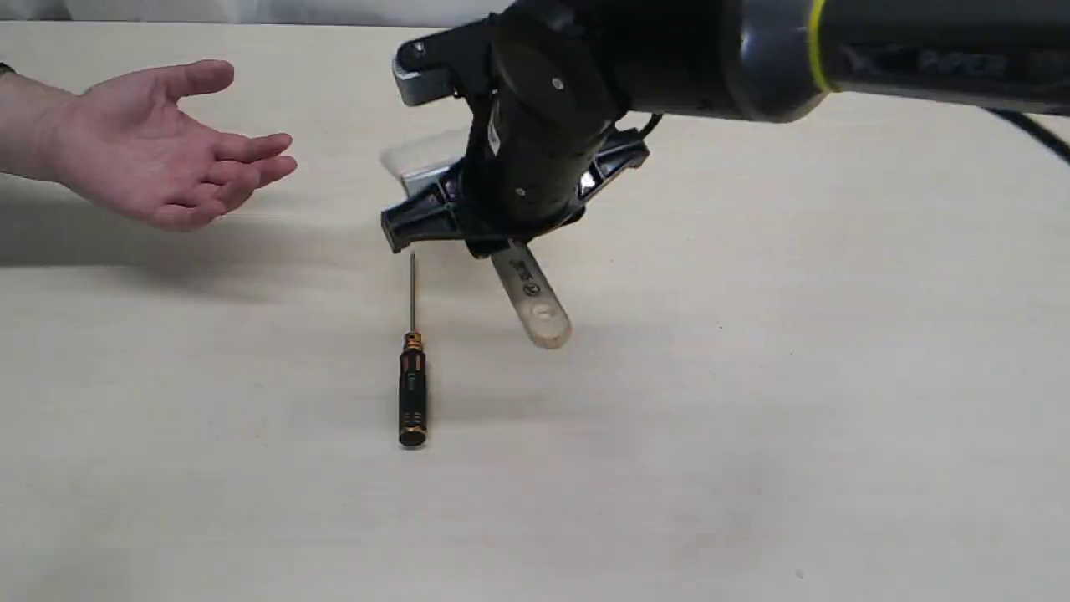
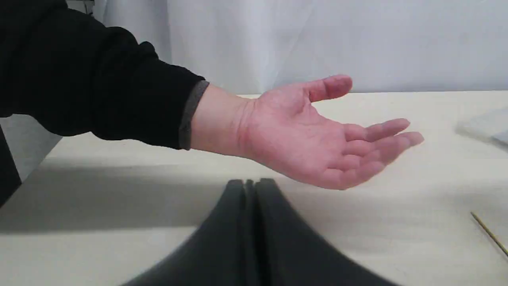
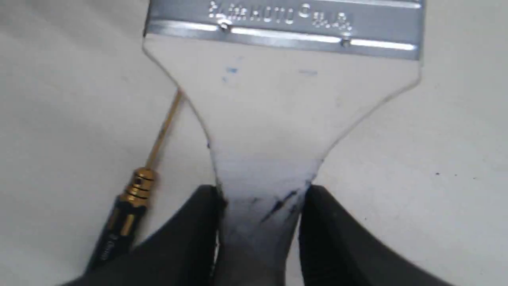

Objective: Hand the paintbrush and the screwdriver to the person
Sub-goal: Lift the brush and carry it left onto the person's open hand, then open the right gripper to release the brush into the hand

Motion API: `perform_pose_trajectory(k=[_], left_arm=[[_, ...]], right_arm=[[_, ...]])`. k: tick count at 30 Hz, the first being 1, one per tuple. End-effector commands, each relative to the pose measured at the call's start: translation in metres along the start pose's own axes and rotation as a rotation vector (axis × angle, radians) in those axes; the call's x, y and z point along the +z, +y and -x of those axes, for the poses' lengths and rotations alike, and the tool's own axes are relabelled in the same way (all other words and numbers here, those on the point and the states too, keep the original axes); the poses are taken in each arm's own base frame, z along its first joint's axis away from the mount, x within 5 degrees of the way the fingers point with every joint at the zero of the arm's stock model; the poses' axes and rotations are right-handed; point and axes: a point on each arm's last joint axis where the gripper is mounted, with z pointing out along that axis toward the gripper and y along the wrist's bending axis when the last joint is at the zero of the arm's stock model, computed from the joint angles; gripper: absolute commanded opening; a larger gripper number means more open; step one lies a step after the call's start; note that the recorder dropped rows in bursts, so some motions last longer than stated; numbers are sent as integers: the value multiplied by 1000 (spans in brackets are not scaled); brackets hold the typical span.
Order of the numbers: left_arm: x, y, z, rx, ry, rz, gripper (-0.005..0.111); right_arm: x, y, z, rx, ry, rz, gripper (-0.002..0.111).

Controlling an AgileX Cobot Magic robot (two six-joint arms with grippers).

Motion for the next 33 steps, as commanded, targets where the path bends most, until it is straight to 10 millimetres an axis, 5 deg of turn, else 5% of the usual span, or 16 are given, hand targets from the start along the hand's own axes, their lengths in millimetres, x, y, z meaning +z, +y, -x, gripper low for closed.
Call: perform_pose_trajectory(k=[1, 5, 11, 22, 30, 33], left_arm=[[0, -1, 0, -1, -6, -9, 0], [0, -1, 0, -5, -6, -10, 0], [0, -1, 0, -5, -6, -10, 0], [0, -1, 0, -5, -6, -10, 0], [0, -1, 0, -5, -6, -10, 0], [0, -1, 0, -5, -6, -10, 0]], right_arm=[[-30, 5, 7, -24, -90, 47, 4], [-54, 17, 14, -58, -220, 114, 4], [-56, 48, 25, -107, -433, 245, 4], [-23, 78, 58, -135, -465, 263, 4], [11, 93, 62, -173, -430, 253, 6], [20, 94, 60, -175, -413, 248, 15]])
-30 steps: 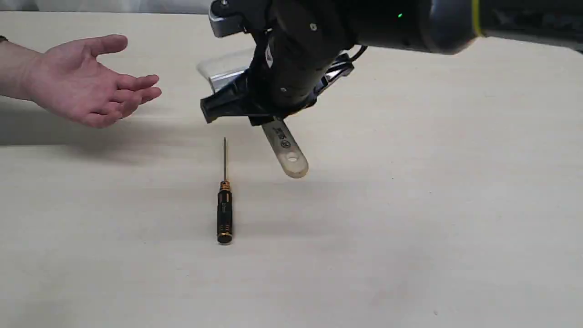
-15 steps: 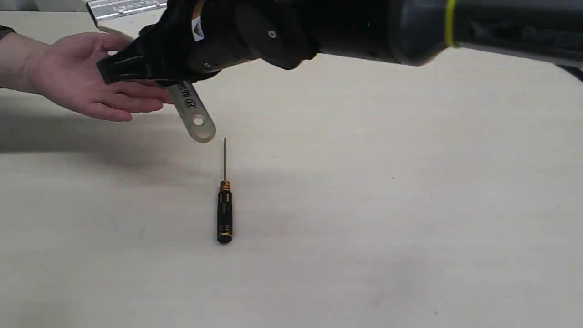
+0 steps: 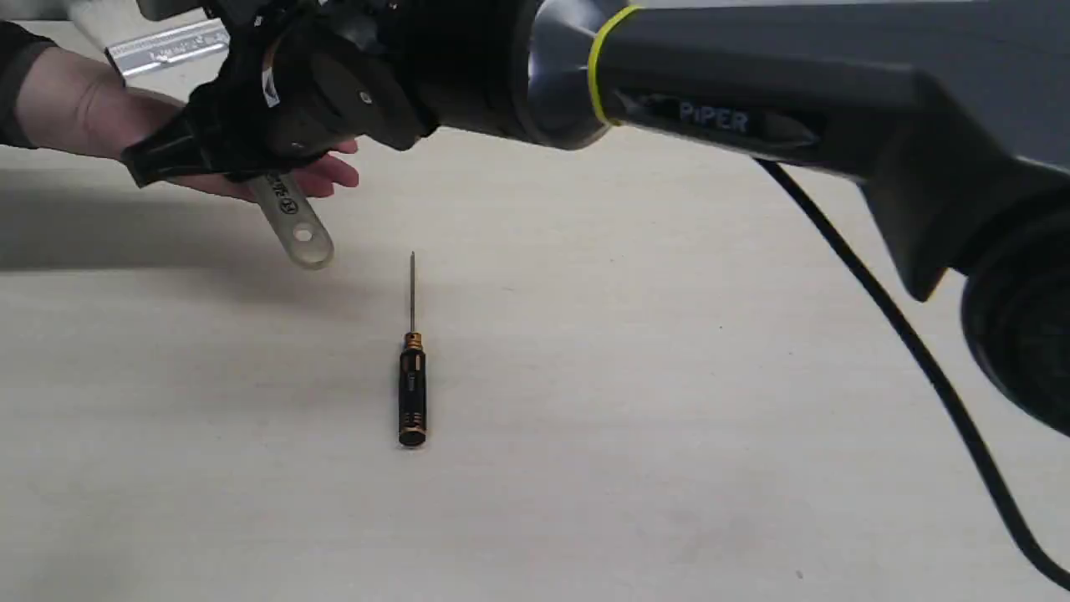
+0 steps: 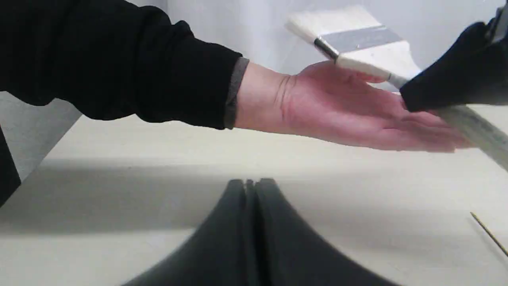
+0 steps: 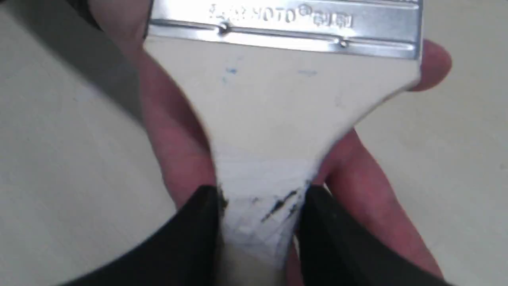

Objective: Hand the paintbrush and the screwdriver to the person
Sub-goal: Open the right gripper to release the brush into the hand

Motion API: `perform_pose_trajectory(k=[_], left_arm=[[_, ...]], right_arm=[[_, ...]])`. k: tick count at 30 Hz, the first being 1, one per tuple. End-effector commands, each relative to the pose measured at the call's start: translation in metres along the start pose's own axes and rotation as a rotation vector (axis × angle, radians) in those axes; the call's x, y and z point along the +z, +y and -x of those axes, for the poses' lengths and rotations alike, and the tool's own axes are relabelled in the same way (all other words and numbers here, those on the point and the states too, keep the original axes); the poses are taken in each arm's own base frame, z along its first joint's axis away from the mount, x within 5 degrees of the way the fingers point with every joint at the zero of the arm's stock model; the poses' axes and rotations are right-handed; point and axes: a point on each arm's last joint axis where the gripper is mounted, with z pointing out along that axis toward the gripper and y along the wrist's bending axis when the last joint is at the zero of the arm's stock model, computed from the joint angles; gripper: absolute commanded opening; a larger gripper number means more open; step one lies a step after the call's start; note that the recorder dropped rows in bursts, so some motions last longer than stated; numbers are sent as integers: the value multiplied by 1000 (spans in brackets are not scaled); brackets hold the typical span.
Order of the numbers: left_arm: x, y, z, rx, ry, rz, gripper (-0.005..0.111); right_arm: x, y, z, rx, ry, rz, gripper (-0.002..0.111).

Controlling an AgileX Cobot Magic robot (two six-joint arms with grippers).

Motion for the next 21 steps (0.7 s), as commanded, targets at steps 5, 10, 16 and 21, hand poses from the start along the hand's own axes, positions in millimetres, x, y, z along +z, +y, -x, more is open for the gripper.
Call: perform_pose_trajectory(k=[5, 10, 16, 21], left_arm=[[0, -1, 0, -3, -8, -9, 0], [0, -1, 0, -3, -8, -9, 0], [0, -1, 0, -3, -8, -9, 0], [0, -1, 0, -3, -8, -9, 0]], right_arm=[[3, -1, -1, -8, 7, -3, 39], [-7, -1, 2, 13, 36, -9, 49], [-36, -4, 8, 19, 135, -55, 49], [-65, -8, 9, 26, 247, -104, 49]])
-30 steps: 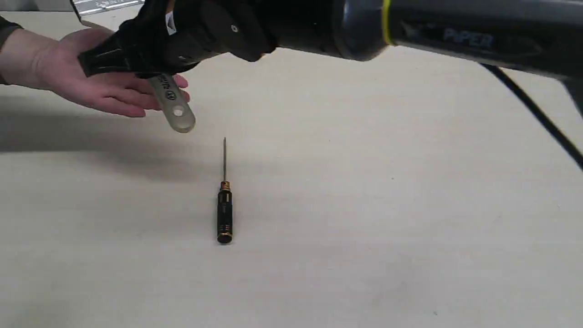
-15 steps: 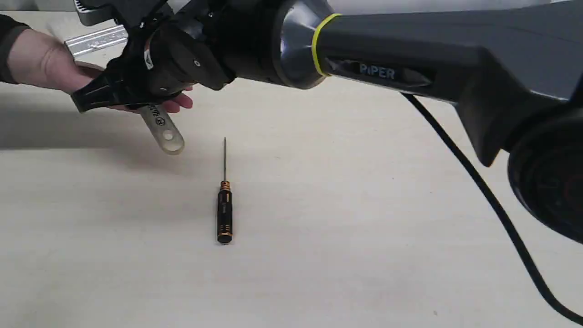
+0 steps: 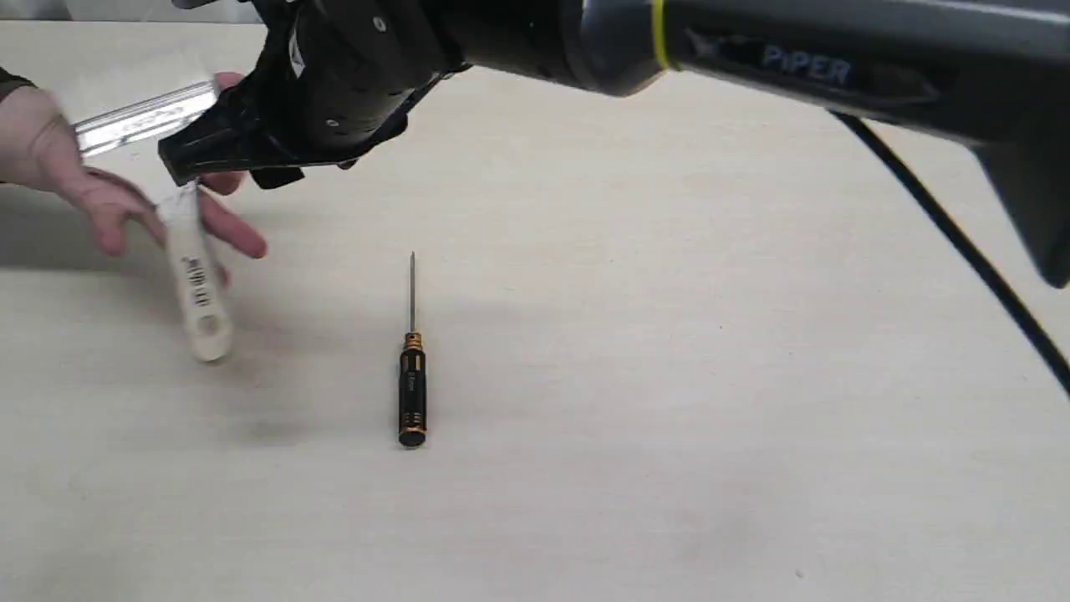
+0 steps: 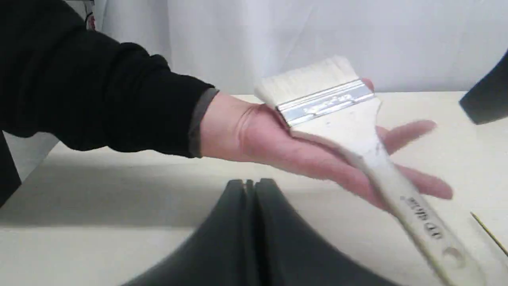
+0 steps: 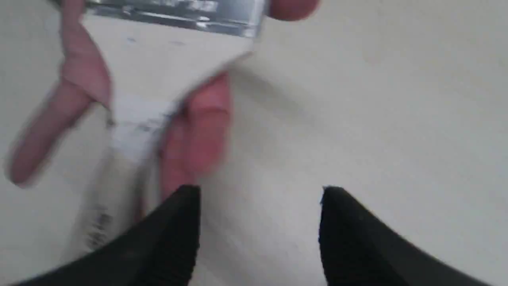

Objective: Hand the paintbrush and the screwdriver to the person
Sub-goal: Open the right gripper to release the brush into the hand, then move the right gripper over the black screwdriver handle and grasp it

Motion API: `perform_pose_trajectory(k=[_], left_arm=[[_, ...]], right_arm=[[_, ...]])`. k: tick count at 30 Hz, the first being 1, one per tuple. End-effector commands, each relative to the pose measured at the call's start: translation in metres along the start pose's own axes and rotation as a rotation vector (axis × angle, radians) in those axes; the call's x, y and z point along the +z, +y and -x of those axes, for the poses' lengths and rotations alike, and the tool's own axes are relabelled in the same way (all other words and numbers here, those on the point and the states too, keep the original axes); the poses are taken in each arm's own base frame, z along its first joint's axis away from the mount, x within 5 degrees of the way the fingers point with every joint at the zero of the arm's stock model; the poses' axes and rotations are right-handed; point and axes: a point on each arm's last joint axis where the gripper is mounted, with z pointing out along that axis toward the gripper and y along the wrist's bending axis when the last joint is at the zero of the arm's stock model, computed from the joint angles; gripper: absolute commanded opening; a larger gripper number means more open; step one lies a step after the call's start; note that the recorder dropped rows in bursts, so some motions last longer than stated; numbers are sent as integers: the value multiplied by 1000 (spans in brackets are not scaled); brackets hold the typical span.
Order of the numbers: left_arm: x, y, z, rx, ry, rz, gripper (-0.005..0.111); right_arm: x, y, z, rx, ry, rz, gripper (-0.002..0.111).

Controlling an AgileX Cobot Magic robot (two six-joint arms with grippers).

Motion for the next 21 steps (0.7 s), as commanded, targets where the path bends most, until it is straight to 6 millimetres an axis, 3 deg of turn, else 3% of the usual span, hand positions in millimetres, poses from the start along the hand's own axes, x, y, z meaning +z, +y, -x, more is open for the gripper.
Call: perform_pose_trajectory(k=[1, 9, 15, 21], left_arm=[[0, -1, 0, -3, -8, -9, 0], [0, -1, 0, -3, -8, -9, 0], [0, -1, 0, -5, -6, -10, 0], [0, -1, 0, -5, -6, -10, 0]], right_arm=[[-26, -5, -1, 4, 74, -33, 49], [-42, -7, -18, 50, 285, -52, 49], [-42, -4, -18, 71, 289, -23, 49], [-18, -2, -27, 107, 339, -29, 49]])
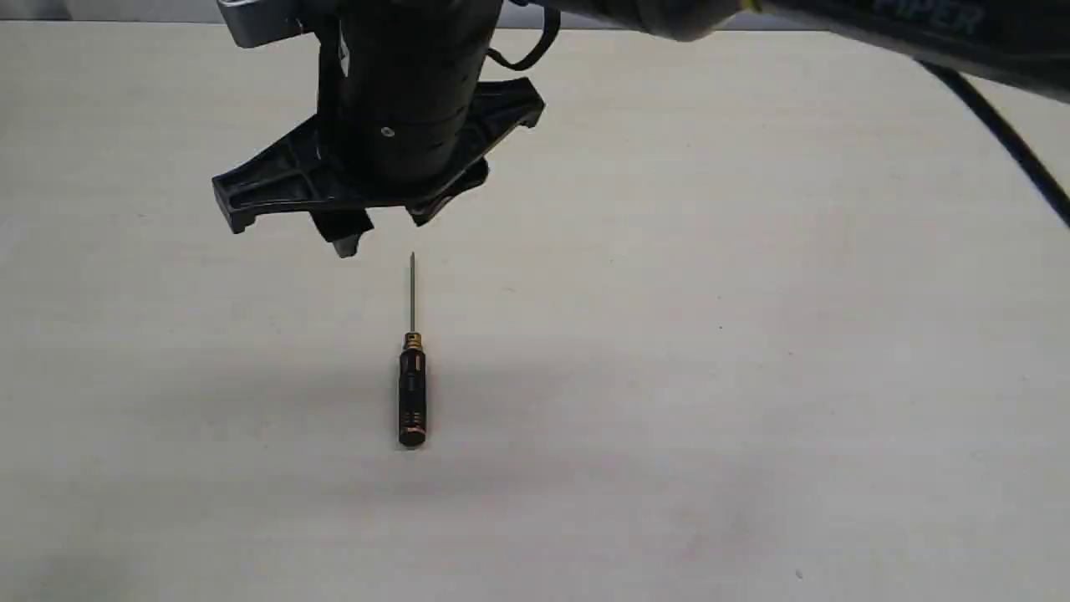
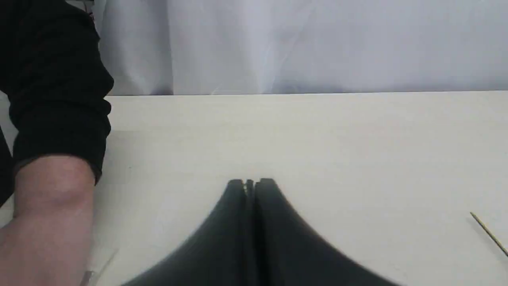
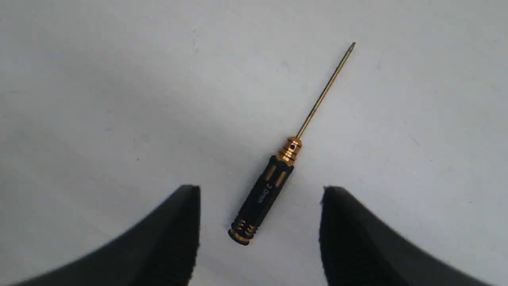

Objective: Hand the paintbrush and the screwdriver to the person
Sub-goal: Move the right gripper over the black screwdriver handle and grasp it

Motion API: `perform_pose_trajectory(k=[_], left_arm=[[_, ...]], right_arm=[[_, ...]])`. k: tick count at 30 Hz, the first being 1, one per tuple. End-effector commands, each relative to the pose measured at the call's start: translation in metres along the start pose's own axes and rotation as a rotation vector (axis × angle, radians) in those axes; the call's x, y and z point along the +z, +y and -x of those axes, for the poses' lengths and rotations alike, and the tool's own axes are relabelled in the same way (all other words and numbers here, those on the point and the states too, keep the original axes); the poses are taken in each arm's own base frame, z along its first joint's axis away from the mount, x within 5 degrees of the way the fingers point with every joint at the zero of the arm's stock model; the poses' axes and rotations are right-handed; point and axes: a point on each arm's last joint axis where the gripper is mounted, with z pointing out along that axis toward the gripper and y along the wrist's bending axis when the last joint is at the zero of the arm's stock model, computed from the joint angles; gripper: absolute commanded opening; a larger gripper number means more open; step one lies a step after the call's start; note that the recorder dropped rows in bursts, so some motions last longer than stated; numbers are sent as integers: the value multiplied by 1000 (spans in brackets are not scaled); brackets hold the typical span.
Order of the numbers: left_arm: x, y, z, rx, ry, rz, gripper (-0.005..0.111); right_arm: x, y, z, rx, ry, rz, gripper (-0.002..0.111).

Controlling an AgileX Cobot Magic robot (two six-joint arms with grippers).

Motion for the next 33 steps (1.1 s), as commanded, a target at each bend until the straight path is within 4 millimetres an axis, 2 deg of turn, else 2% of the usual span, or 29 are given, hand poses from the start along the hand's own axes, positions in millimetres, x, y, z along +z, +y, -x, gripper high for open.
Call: perform_pose_trajectory(k=[1, 6, 12, 17, 31, 33], left_arm=[[0, -1, 0, -5, -6, -10, 0], [0, -1, 0, -5, -6, -10, 0], [0, -1, 0, -5, -6, -10, 0], [0, -1, 0, -5, -6, -10, 0], [0, 0, 0, -1, -7, -9, 0], [0, 0, 0, -1, -7, -9, 0]], right_arm=[[21, 2, -1, 23, 41, 6, 49], [60, 6, -5, 41, 114, 15, 49], [97, 5, -6, 27, 119, -16, 49], [114, 0, -7, 36, 113, -77, 49], [153, -3, -20, 49, 198, -116, 49], [154, -3, -21, 51, 205, -116, 45]])
